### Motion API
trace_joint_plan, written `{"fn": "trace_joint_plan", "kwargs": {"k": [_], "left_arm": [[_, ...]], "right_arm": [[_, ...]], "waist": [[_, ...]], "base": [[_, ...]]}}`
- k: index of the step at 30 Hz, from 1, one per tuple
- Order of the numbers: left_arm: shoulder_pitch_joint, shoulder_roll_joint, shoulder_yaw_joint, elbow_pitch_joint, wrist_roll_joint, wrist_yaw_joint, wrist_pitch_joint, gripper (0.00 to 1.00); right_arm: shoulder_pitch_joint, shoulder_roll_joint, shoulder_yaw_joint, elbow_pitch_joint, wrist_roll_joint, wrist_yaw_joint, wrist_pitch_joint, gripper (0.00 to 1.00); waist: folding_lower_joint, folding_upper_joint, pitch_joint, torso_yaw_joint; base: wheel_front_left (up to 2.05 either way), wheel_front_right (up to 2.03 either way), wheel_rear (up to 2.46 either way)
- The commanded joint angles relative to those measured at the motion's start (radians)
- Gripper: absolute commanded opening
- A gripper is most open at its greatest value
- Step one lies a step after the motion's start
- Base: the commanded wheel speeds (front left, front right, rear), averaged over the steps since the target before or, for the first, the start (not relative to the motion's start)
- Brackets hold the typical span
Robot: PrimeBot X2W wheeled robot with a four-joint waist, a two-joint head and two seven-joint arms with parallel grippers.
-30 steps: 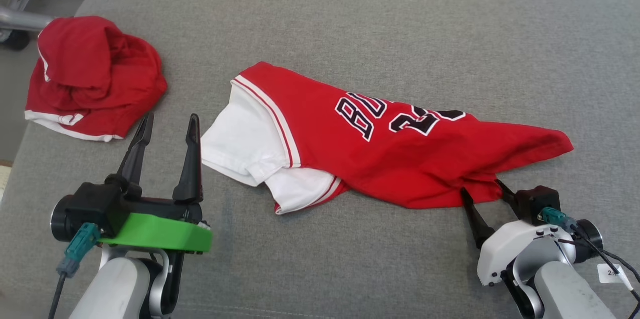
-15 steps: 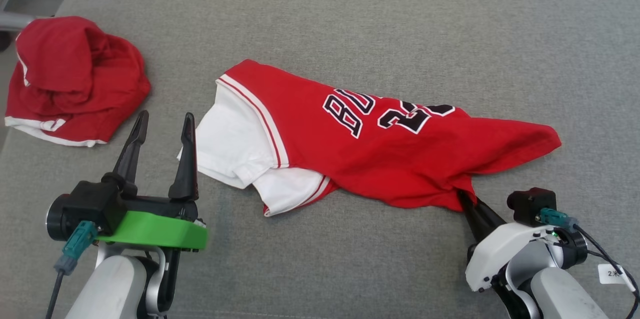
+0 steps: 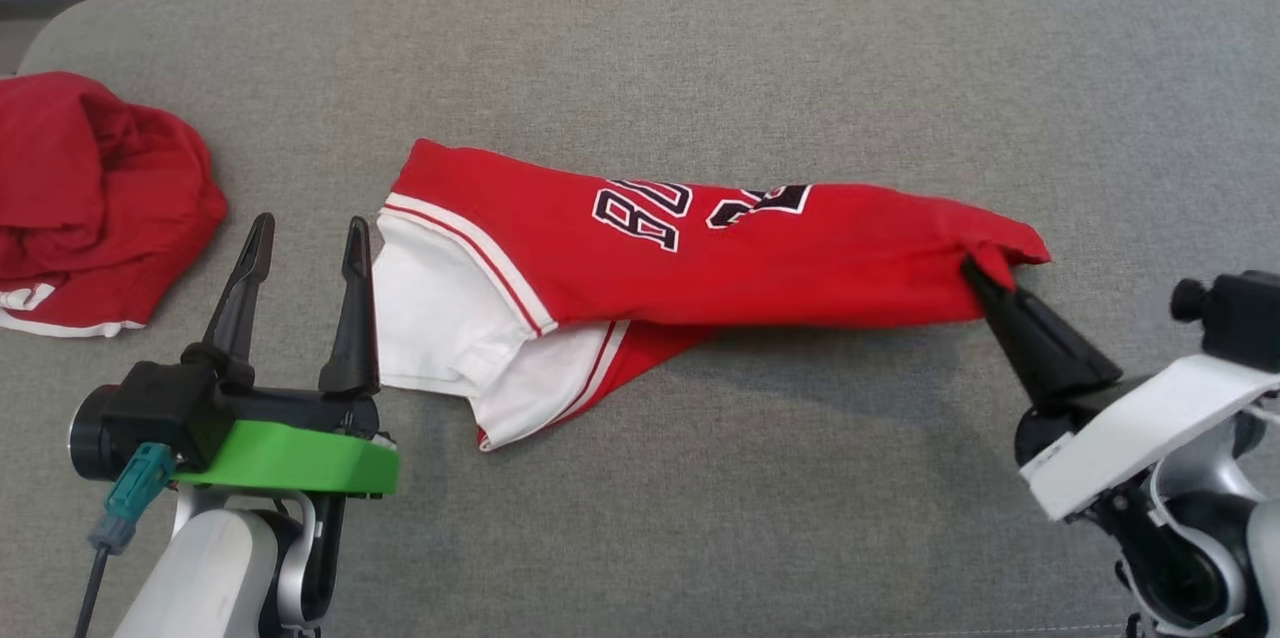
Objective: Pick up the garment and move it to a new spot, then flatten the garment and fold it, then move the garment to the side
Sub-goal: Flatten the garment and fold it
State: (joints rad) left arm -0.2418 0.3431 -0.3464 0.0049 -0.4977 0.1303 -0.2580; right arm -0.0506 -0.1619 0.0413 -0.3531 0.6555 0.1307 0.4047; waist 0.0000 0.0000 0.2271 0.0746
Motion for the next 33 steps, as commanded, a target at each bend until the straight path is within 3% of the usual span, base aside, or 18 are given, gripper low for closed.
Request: {"fn": "trace_joint_plan", "kwargs": {"k": [1,5,7,9,11,15,21,32,33], "left_arm": [[-0.015,0.006,0.003,-0.003,0.005,0.003,-0.006,1.00],[-0.031,0.004,-0.002,-0.006,0.006,0.001,-0.004,1.00],[-0.039,-0.002,-0.008,-0.002,0.007,-0.005,-0.004,1.00],[-0.052,-0.007,-0.013,0.003,0.008,-0.009,-0.004,1.00],[-0.065,-0.014,-0.022,0.007,0.010,-0.014,-0.004,1.00],[-0.090,-0.027,-0.034,0.011,0.015,-0.023,-0.005,1.00],[-0.117,-0.045,-0.043,0.021,0.022,-0.033,-0.006,1.00],[-0.121,-0.053,-0.027,0.040,0.034,-0.040,-0.008,1.00],[-0.118,-0.052,-0.025,0.043,0.035,-0.041,-0.008,1.00]], "right_arm": [[-0.028,0.001,-0.024,-0.020,0.000,0.000,0.006,0.00],[-0.103,0.020,-0.079,-0.018,-0.017,0.000,0.002,0.00],[-0.149,-0.007,-0.096,0.021,-0.066,0.000,-0.023,0.00],[-0.185,0.017,-0.093,0.081,-0.053,0.000,-0.050,0.00],[-0.222,-0.018,-0.098,0.148,-0.102,0.000,-0.094,0.00],[-0.279,-0.016,-0.092,0.303,-0.112,0.000,-0.176,0.00],[-0.347,-0.027,-0.068,0.520,-0.125,0.000,-0.287,0.00],[-0.405,-0.062,0.028,0.681,-0.129,0.000,-0.420,0.00],[-0.403,-0.065,0.041,0.686,-0.139,0.000,-0.438,0.33]], "waist": [[0.0000,0.0000,0.007,-0.001],[0.0000,0.0000,0.030,0.006],[0.0000,0.0000,0.041,0.016],[0.0000,0.0000,0.054,0.031],[0.0000,0.0000,0.071,0.048],[0.0000,0.0000,0.111,0.081],[0.0000,0.0000,0.156,0.111],[0.0000,0.0000,0.150,0.088],[0.0000,0.0000,0.142,0.081]], "base": [[0.00,0.00,0.00],[0.00,0.00,0.00],[0.00,0.00,0.00],[0.00,0.00,0.00],[0.00,0.00,0.00],[0.00,0.00,0.00],[0.00,0.00,0.00],[0.00,0.00,0.00],[0.00,0.00,0.00]]}}
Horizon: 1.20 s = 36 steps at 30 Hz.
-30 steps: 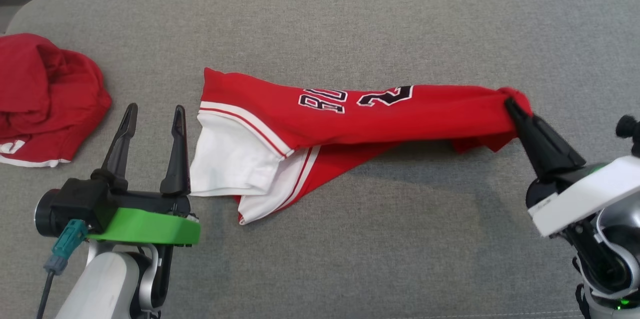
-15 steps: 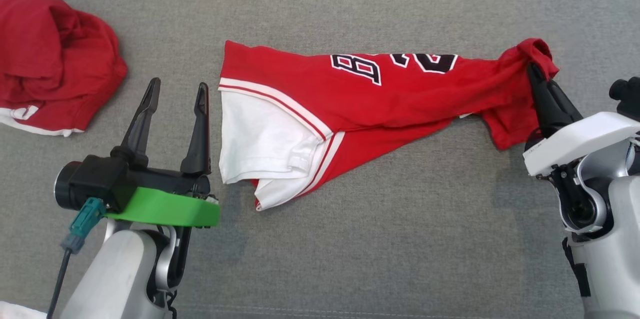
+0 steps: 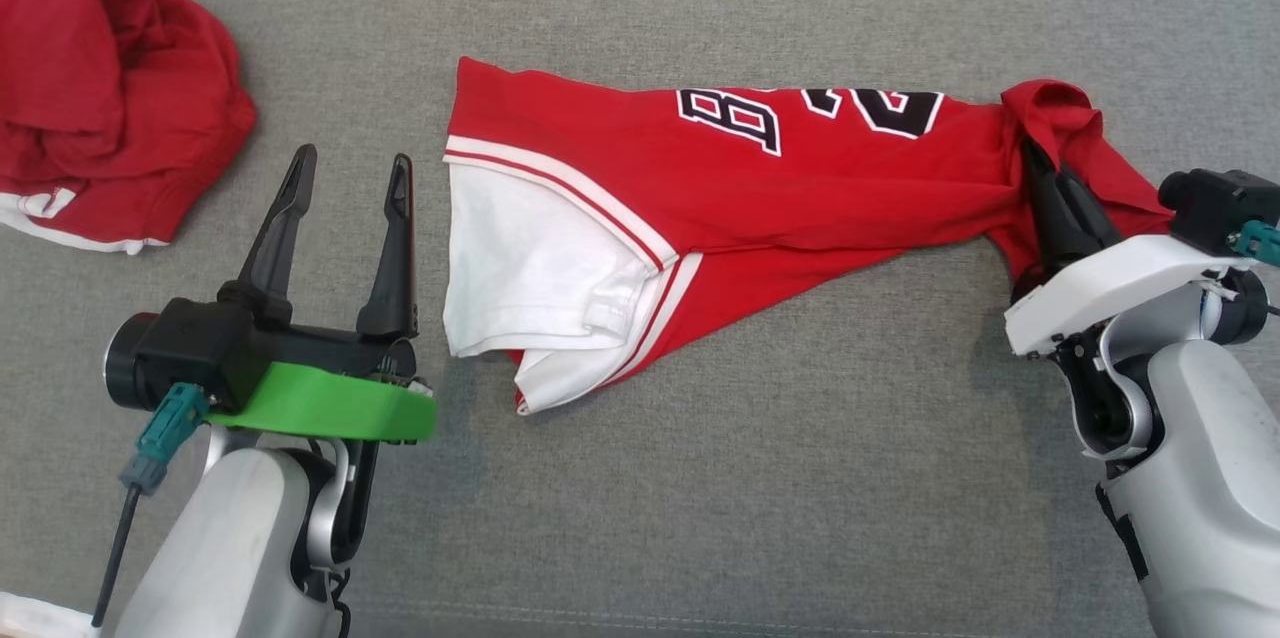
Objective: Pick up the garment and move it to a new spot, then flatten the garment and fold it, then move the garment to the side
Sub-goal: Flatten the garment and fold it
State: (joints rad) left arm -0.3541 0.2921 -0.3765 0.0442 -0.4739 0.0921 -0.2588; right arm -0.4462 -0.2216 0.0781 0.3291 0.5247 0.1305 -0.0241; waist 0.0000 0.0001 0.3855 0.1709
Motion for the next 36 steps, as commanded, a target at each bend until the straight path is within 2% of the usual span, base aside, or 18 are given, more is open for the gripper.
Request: {"fn": "trace_joint_plan", "kwargs": {"k": [1,2,10,19,25,36], "left_arm": [[-0.002,0.001,0.006,0.006,0.011,-0.003,-0.006,1.00],[0.002,0.002,0.007,0.007,0.012,-0.003,-0.006,1.00],[0.040,0.018,0.017,0.011,0.008,0.006,-0.005,1.00],[0.108,0.046,0.035,0.000,-0.011,0.030,0.008,1.00],[0.189,0.057,0.039,-0.026,-0.025,0.059,0.019,1.00],[0.249,0.068,0.030,-0.070,-0.034,0.082,0.050,1.00]], "right_arm": [[-0.004,-0.005,0.016,0.005,-0.015,0.000,-0.026,0.81],[0.003,-0.009,0.028,0.005,-0.029,0.000,-0.046,1.00],[0.094,-0.028,0.044,-0.030,-0.179,0.000,-0.166,1.00],[0.239,0.000,-0.064,-0.173,-0.330,0.000,-0.180,1.00],[0.347,0.031,-0.092,-0.286,-0.363,0.000,-0.139,1.00],[0.392,0.057,-0.102,-0.344,-0.364,0.000,-0.115,1.00]], "waist": [[0.0000,-0.0001,-0.024,-0.022],[0.0000,-0.0001,-0.033,-0.028],[0.0000,-0.0001,-0.100,-0.088],[0.0000,-0.0001,-0.170,-0.156],[0.0000,-0.0001,-0.227,-0.181],[0.0000,-0.0001,-0.243,-0.181]], "base": [[0.00,0.00,0.00],[0.00,0.00,0.00],[0.00,0.00,0.00],[0.00,0.00,0.00],[0.00,0.00,0.00],[0.00,0.00,0.00]]}}
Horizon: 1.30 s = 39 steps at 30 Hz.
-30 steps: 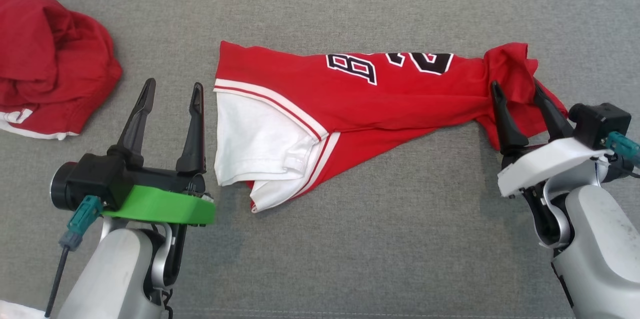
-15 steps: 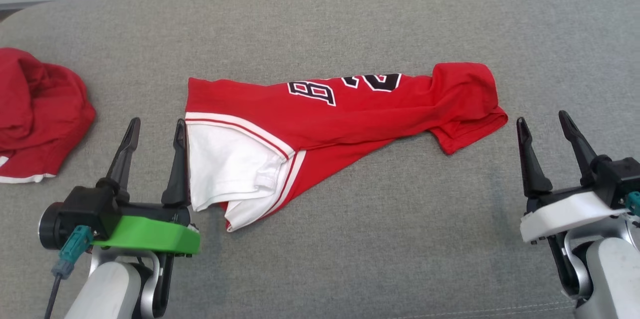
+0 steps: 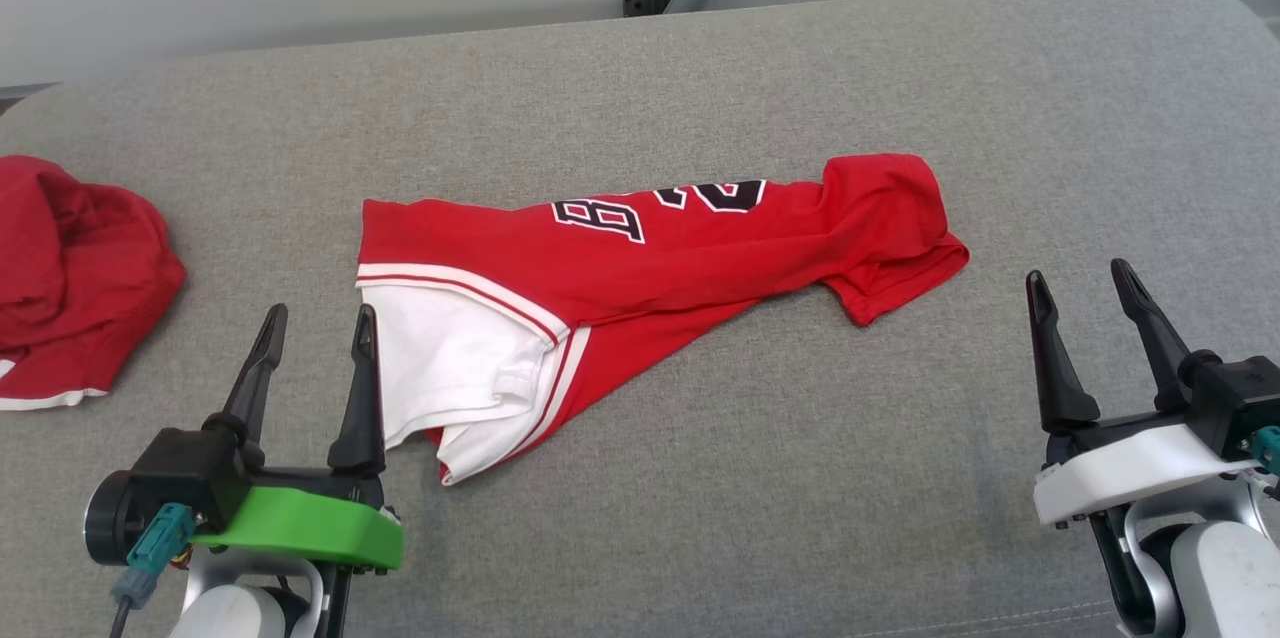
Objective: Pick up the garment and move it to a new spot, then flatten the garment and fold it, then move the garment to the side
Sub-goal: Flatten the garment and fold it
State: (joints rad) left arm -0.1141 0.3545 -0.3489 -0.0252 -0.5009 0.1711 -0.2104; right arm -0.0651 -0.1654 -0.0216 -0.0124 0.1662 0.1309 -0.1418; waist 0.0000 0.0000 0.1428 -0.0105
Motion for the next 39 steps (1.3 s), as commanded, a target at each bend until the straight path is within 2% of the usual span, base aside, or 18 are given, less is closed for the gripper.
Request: {"fn": "trace_joint_plan", "kwargs": {"k": [1,8,13,24,32,33,34,35,39], "left_arm": [[0.009,0.006,0.001,-0.003,-0.007,0.003,0.004,1.00],[0.001,0.011,-0.006,-0.005,-0.008,0.003,0.013,1.00],[-0.021,0.000,-0.022,0.034,-0.043,-0.012,0.071,1.00],[-0.105,-0.046,-0.004,0.320,-0.174,-0.080,0.162,1.00],[-0.117,-0.076,-0.002,0.451,-0.233,-0.111,0.203,1.00],[-0.119,-0.076,-0.005,0.460,-0.232,-0.112,0.203,0.87],[-0.121,-0.078,-0.008,0.466,-0.232,-0.116,0.202,0.48],[-0.124,-0.081,-0.008,0.470,-0.234,-0.119,0.196,0.00],[-0.136,-0.077,-0.014,0.469,-0.222,-0.128,0.177,0.00]], "right_arm": [[0.013,0.002,-0.003,-0.005,-0.005,0.000,0.004,1.00],[0.012,0.007,-0.005,-0.012,0.000,0.000,0.007,1.00],[-0.002,0.006,0.001,-0.018,0.003,0.000,0.009,1.00],[-0.046,0.011,0.036,-0.016,0.013,0.000,0.008,1.00],[-0.061,0.011,0.037,0.007,0.019,0.000,-0.005,1.00],[-0.062,0.011,0.036,0.010,0.021,0.000,-0.005,1.00],[-0.064,0.011,0.034,0.013,0.022,0.000,-0.006,1.00],[-0.067,0.008,0.033,0.016,0.023,0.000,-0.006,1.00],[-0.083,-0.001,0.023,0.032,0.029,0.000,-0.008,1.00]], "waist": [[0.0000,0.0000,0.000,0.001],[0.0000,0.0000,0.005,0.001],[0.0000,0.0000,0.023,0.001],[0.0000,0.0000,0.109,-0.020],[0.0000,0.0000,0.135,-0.026],[0.0000,0.0000,0.136,-0.025],[0.0000,0.0000,0.137,-0.024],[0.0000,0.0000,0.138,-0.022],[0.0000,0.0000,0.139,-0.014]], "base": [[0.00,0.00,0.00],[0.00,0.00,0.00],[0.00,0.00,0.00],[0.00,0.00,0.00],[0.00,0.00,0.00],[0.00,0.00,0.00],[0.00,0.00,0.00],[0.00,0.00,0.00],[0.00,0.00,0.00]]}}
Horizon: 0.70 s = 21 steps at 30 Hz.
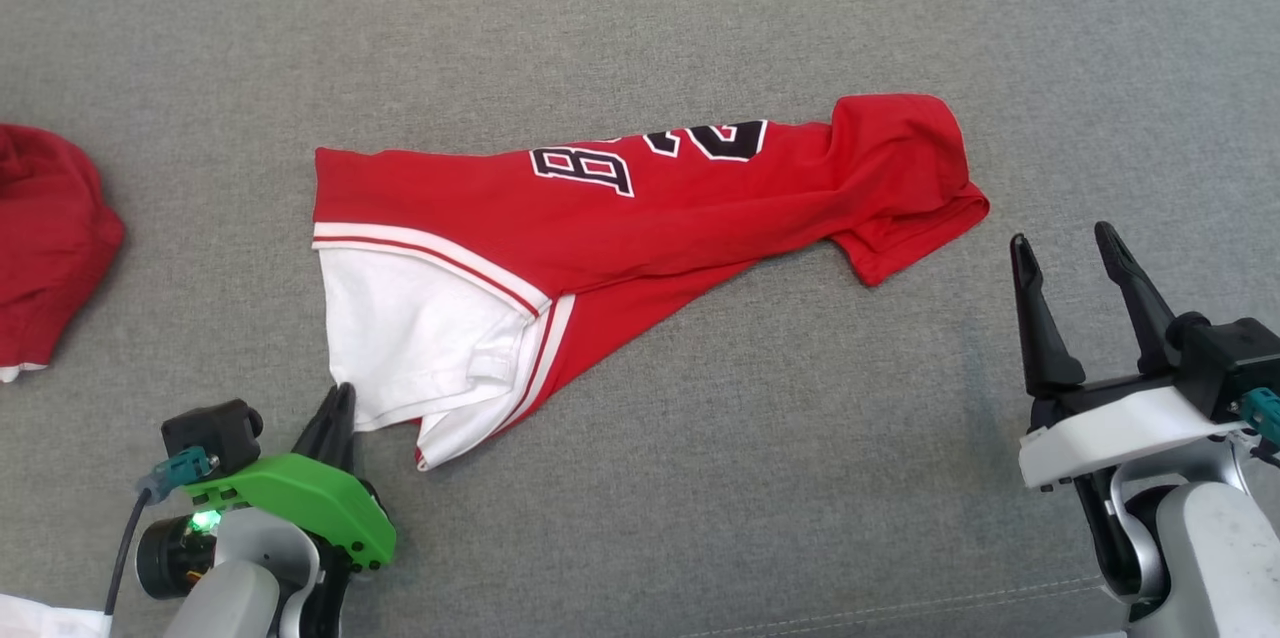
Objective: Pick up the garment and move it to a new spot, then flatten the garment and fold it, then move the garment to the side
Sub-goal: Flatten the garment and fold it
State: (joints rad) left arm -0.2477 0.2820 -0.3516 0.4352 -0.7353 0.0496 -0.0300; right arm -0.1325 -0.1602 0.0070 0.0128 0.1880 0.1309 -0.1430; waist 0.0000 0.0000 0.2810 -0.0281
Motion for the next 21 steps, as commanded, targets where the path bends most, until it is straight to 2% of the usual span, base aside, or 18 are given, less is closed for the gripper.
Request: {"fn": "trace_joint_plan", "kwargs": {"k": [1,10,21], "left_arm": [[-0.003,-0.004,-0.012,0.008,0.012,-0.006,-0.003,0.00],[-0.040,0.021,-0.015,-0.099,0.054,0.012,-0.056,0.00],[-0.088,0.029,-0.046,-0.229,0.103,0.032,-0.055,0.00]], "right_arm": [[-0.016,-0.006,-0.005,0.007,0.008,0.000,-0.007,1.00],[-0.107,-0.055,-0.020,0.119,0.024,0.000,0.000,1.00],[-0.265,-0.079,0.063,0.339,0.047,0.000,-0.031,1.00]], "waist": [[0.0000,0.0000,0.001,0.004],[0.0000,0.0000,0.032,0.042],[0.0000,0.0000,0.111,0.104]], "base": [[0.00,0.00,0.00],[0.00,0.00,0.00],[0.00,0.00,0.00]]}}
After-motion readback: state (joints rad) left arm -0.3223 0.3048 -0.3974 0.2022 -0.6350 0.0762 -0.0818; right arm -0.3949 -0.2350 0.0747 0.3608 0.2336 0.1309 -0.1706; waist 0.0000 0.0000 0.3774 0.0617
